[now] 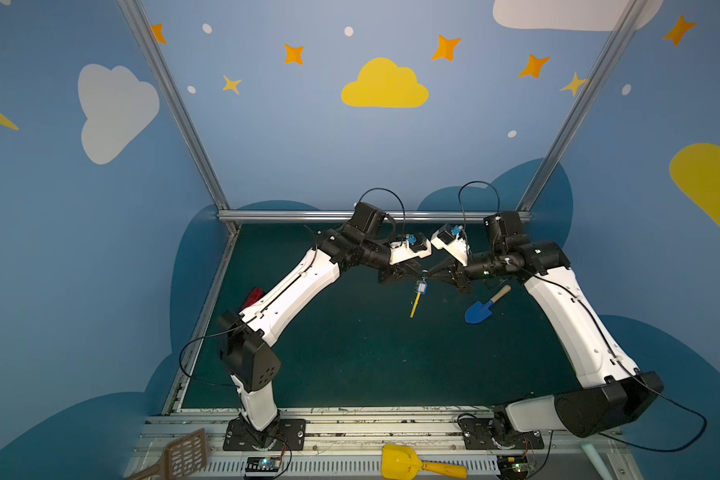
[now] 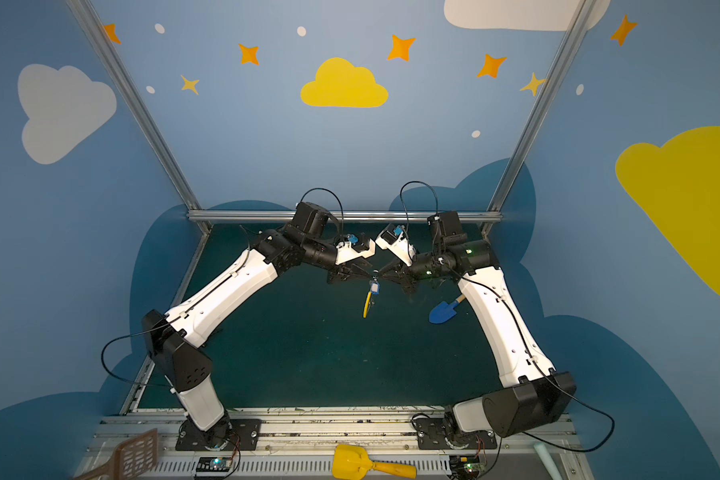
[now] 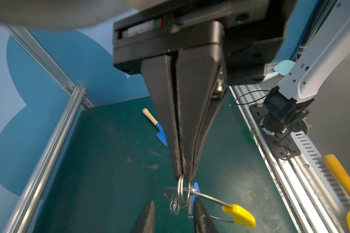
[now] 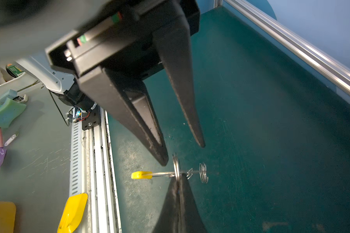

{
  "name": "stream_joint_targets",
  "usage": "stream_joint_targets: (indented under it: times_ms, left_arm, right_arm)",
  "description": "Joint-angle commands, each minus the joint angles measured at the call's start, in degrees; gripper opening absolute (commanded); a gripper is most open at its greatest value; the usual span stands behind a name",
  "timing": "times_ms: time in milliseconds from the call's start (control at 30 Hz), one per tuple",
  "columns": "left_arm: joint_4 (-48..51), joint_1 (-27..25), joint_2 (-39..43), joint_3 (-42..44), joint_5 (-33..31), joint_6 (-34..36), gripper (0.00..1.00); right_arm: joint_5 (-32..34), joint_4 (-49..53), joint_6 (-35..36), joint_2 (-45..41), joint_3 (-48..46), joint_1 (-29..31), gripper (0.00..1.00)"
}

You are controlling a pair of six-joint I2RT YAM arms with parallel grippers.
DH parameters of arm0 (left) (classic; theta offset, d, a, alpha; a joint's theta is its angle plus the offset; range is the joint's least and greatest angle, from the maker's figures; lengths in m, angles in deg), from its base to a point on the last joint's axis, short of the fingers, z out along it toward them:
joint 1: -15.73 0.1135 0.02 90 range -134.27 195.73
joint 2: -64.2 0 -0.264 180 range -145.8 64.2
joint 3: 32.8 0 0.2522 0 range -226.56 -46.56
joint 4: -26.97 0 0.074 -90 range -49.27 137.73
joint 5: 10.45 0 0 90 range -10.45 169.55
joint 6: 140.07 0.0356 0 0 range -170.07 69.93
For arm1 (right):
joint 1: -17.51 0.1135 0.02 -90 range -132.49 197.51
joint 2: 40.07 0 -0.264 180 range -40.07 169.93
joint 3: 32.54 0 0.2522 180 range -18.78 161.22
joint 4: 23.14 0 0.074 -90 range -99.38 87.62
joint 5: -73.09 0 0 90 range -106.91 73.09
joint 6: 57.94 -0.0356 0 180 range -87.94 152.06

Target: Put the keys on the keyring

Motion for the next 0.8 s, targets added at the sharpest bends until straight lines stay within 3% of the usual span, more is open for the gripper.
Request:
stream_joint_targets:
  times_ms: [0, 333, 633, 767]
  left_arm:
    - [2.12, -0.58, -0.64, -1.56, -0.83, 1.14, 0.32]
    - [3.11, -1.82, -1.41, -2.09, -1.25, 1.92, 0.24]
    - [3.39, -2.2, -1.72, -2.79, 0.56, 2.38, 0.04]
    - [2.01, -2.15, -1.45, -2.2, 2.44, 1.13, 0.04]
  right_arm:
    - [1.32, 3.01, 0.8, 0.42, 2.07, 0.76, 0.0]
    - [3.65, 5.13, 1.66, 1.03, 4.05, 2.66, 0.0]
    - [4.61, 5.27, 1.95, 0.87, 4.36, 3.68, 0.0]
    - [5.64, 1.77, 0.97, -0.59, 1.92, 3.56, 0.0]
